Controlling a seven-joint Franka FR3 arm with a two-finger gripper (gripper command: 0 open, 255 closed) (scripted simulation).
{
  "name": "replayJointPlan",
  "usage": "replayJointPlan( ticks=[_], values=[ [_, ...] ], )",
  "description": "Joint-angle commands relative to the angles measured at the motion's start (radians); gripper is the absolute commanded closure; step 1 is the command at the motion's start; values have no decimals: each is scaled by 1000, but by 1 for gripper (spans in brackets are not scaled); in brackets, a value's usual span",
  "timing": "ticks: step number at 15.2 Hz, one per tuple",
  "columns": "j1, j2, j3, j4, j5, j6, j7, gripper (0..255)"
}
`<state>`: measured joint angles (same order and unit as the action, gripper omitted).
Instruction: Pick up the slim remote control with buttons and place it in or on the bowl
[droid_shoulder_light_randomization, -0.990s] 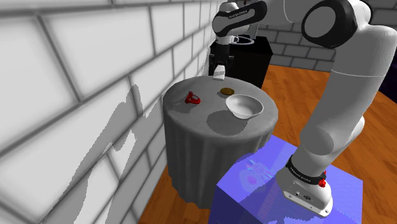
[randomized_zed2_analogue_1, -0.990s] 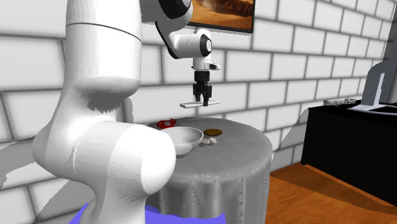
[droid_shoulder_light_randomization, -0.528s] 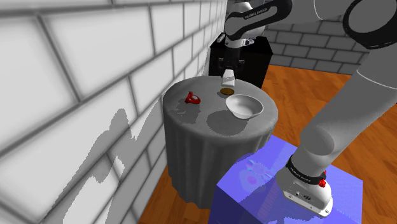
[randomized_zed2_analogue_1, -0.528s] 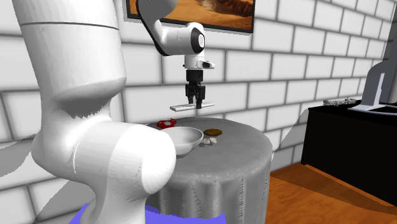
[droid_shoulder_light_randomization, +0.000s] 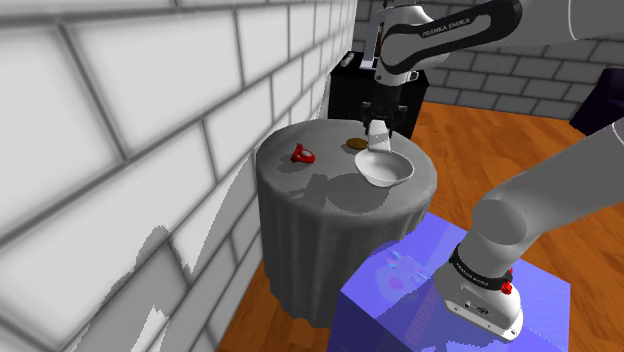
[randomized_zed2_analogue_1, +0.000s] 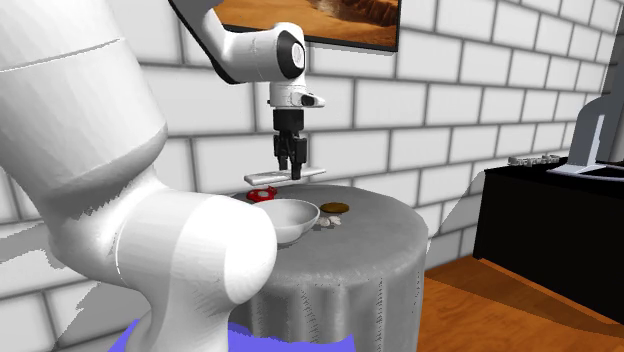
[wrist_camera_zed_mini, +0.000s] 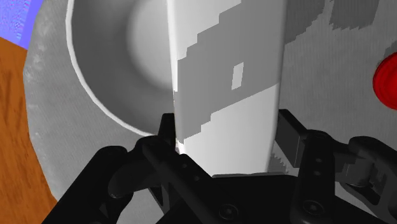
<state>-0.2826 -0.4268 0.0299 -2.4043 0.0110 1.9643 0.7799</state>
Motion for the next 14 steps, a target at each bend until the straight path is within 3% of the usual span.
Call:
replayJointPlan(
  ticks=[1, 3, 14],
  values=[
    [1, -86, 0, -73, 2, -13, 0, 255],
    [6, -174, 3, -138, 6, -35, 4, 255],
    [6, -123, 5, -254, 8, 131, 4, 255]
  ],
)
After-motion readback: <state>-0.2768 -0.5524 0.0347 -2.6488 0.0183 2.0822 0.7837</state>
